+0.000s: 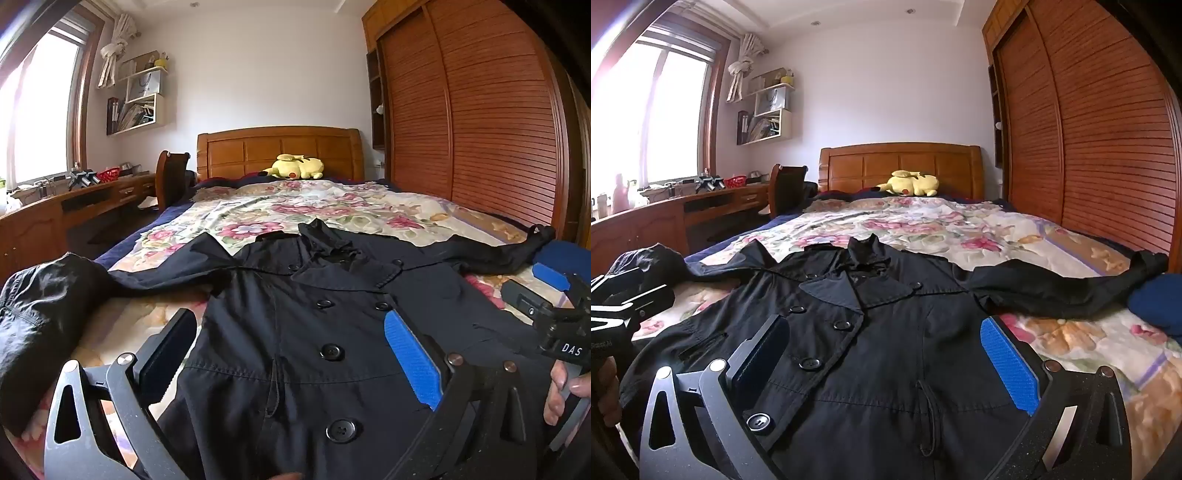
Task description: Fold large clothes
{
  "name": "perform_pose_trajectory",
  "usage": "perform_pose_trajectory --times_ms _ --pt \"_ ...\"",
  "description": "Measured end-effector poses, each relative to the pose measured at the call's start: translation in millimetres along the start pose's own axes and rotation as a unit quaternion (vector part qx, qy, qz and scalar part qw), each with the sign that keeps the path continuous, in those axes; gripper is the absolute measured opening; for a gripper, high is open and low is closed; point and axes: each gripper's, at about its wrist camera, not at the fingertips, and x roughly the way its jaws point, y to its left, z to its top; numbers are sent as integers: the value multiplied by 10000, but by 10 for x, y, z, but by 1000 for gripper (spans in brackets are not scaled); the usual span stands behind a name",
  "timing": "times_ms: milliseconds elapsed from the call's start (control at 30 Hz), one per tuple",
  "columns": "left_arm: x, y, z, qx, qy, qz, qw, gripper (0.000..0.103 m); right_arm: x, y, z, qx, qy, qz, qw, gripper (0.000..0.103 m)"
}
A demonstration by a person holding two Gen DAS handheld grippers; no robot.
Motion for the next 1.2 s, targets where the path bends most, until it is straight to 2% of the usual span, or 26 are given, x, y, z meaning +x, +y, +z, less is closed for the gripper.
perform_pose_trajectory --times_ms 433,500,1200 --pt "-38 13 7 62 -29 112 9999 102 -8 21 -2 33 -32 -6 10000 103" --pt "-13 26 35 29 -60 18 10000 102 -3 21 1 38 -31 -10 10000 103" --pt "-88 -4 38 41 -134 80 9999 102 -18 -15 -7 50 -64 9 10000 103"
